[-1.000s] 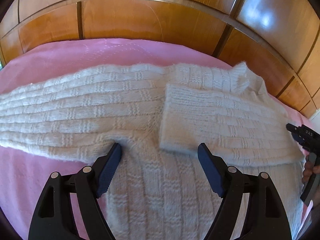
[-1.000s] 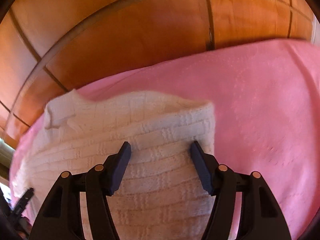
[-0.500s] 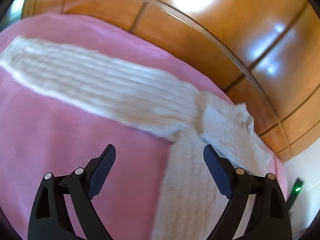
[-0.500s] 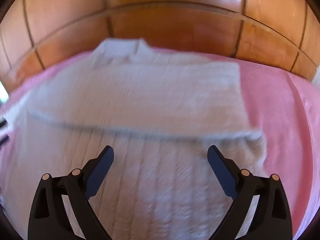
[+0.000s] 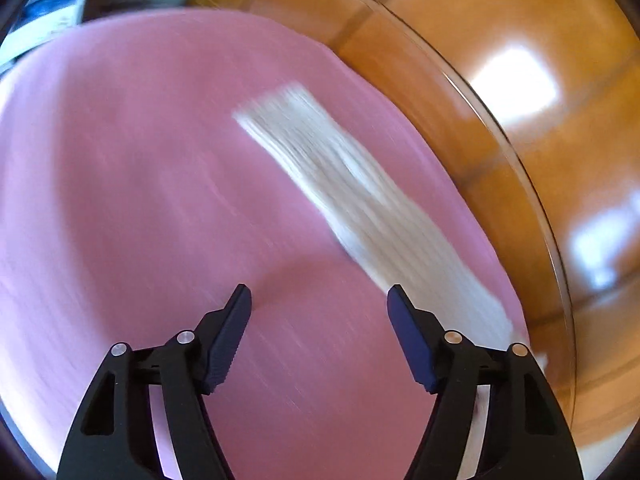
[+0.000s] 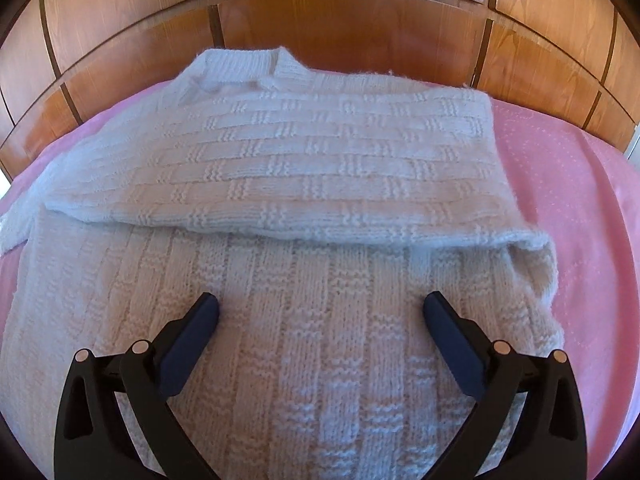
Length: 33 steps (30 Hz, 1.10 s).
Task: Fold small clothes
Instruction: 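Release the folded sleeve and lift the right gripper away, then grasp the other sleeve cuff with the left gripper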
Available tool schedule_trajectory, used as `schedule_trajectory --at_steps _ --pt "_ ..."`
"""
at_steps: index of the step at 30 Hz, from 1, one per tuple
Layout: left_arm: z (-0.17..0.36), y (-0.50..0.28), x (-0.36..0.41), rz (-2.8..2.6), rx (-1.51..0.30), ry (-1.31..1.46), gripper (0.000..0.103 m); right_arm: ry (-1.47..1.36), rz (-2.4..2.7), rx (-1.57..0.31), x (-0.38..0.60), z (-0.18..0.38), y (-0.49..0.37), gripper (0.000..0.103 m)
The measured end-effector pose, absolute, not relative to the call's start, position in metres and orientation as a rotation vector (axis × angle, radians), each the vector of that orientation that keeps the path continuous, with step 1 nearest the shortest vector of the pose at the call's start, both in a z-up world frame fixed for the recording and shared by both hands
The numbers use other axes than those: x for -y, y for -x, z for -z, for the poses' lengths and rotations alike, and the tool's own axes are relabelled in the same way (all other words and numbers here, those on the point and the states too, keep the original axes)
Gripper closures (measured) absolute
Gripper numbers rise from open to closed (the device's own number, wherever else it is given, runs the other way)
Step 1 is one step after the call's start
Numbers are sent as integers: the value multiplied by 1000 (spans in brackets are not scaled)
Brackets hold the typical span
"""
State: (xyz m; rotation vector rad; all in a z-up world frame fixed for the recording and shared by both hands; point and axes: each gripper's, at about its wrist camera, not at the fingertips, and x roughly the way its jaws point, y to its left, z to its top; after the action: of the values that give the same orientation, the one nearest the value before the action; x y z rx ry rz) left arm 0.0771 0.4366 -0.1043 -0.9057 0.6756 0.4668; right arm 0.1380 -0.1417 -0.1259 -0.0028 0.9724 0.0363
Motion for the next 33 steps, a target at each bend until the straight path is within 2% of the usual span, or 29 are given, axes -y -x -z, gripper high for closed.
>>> schedule_trajectory --at_steps 5,10,16,17,18,19,20,27,33 --pt "110 -85 -483 -537 -663 990 55 7 -34 -970 142 127 -139 2" --pt "115 -113 -492 -536 -647 1050 55 13 -29 -968 140 127 -139 2" --pt "113 -138 -501 -581 -673 998 55 14 -29 -966 141 126 -139 2" --pt "111 -144 -501 -579 -676 979 60 14 -28 -965 141 126 -139 2" --pt "109 -149 -499 -562 -684 959 85 15 -28 -965 140 126 -139 2" --pt "108 -156 -498 -544 -700 946 93 14 -28 -965 141 126 -138 2" --pt "104 -159 -493 -532 -700 925 95 14 -28 -965 141 126 -139 2" --pt "56 -170 -420 -330 -632 773 97 12 -30 -964 141 126 -139 2" --pt "36 -189 -322 -143 -654 614 97 6 -34 -961 141 125 -138 2"
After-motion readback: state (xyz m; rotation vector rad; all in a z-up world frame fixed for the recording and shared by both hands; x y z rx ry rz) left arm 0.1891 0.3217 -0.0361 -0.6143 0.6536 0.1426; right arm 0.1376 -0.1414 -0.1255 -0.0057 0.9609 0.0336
